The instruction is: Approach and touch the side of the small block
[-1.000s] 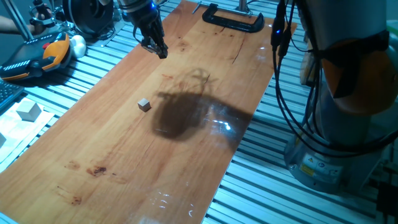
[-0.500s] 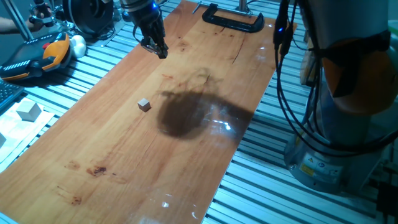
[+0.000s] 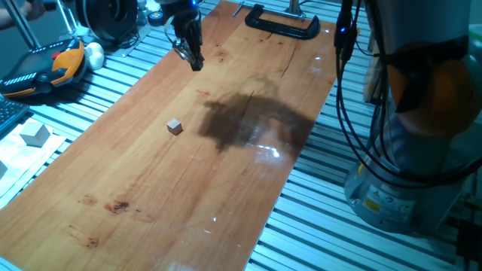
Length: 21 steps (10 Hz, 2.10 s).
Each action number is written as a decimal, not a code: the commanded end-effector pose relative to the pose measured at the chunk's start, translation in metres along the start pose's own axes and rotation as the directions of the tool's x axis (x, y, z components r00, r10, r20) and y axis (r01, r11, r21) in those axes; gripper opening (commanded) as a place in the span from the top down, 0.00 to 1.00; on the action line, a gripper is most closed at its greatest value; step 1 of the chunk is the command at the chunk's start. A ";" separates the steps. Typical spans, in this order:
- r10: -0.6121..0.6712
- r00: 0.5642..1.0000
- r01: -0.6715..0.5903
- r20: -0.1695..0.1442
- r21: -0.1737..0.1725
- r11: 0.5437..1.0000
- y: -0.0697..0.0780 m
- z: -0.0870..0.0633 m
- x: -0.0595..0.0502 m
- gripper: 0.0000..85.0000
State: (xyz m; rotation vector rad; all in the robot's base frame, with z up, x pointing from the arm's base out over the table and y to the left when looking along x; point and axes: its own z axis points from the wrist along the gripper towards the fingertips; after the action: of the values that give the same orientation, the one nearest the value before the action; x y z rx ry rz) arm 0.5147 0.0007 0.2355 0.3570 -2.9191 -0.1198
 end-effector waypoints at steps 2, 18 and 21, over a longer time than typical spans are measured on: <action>0.009 1.000 -0.009 0.013 0.006 1.000 0.000 0.000 0.000 0.99; -0.017 0.986 -0.002 0.169 0.109 0.994 -0.027 0.096 -0.094 0.99; -0.024 0.983 0.003 0.180 0.118 0.993 -0.030 0.115 -0.102 0.99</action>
State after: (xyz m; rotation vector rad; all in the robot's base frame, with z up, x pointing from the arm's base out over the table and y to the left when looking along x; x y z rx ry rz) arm 0.5950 0.0027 0.1002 0.4060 -3.1132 0.0226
